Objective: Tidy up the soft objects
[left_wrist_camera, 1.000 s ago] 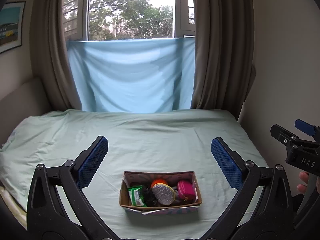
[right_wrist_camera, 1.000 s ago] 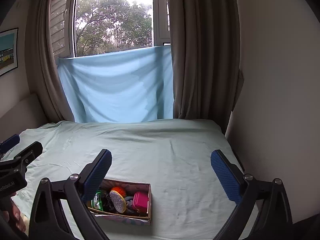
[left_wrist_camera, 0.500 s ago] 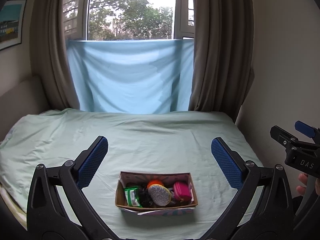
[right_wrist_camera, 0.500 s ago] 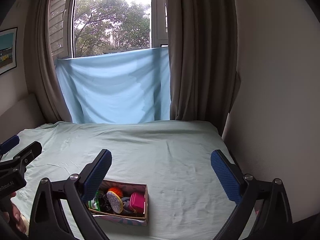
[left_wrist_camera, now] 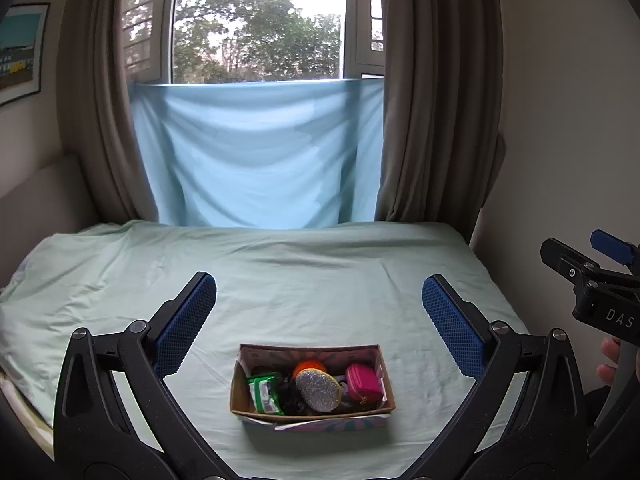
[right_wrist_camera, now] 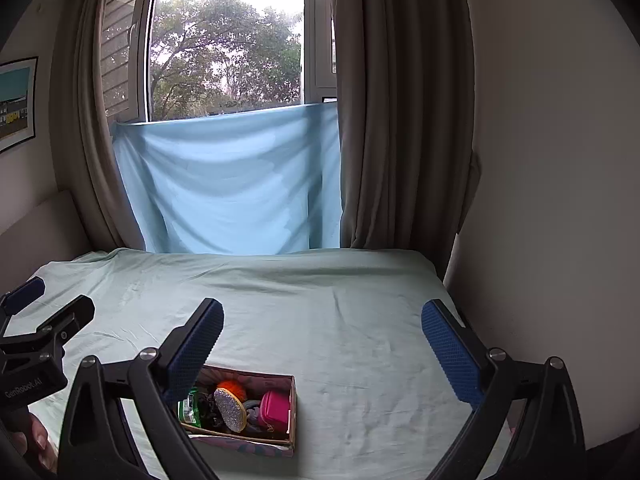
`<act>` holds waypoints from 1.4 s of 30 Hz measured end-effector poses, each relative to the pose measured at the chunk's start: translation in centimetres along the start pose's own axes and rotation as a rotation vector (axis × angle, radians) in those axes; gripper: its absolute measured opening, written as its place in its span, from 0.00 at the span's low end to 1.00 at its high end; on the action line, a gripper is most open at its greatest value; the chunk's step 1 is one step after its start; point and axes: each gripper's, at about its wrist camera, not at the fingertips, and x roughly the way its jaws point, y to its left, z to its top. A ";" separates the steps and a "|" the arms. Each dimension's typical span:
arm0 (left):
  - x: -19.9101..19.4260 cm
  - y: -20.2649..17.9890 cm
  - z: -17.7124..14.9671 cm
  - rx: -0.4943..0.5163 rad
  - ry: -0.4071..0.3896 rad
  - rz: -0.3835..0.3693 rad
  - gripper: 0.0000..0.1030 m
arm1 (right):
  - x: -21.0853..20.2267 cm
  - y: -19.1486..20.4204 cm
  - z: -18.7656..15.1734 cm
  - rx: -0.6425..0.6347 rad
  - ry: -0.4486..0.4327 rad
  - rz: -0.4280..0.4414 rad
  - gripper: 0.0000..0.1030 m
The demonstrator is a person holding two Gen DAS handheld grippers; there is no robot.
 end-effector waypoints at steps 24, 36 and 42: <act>-0.2 -0.4 -0.1 0.005 -0.014 -0.004 1.00 | -0.1 -0.2 0.1 0.010 -0.007 0.009 0.96; -1.1 -1.3 -0.1 0.040 -0.081 0.014 1.00 | 0.4 -0.5 0.0 0.022 0.003 0.023 0.96; -0.6 -1.4 -0.1 0.031 -0.075 0.020 1.00 | 0.8 -0.6 -0.2 0.030 0.016 0.025 0.96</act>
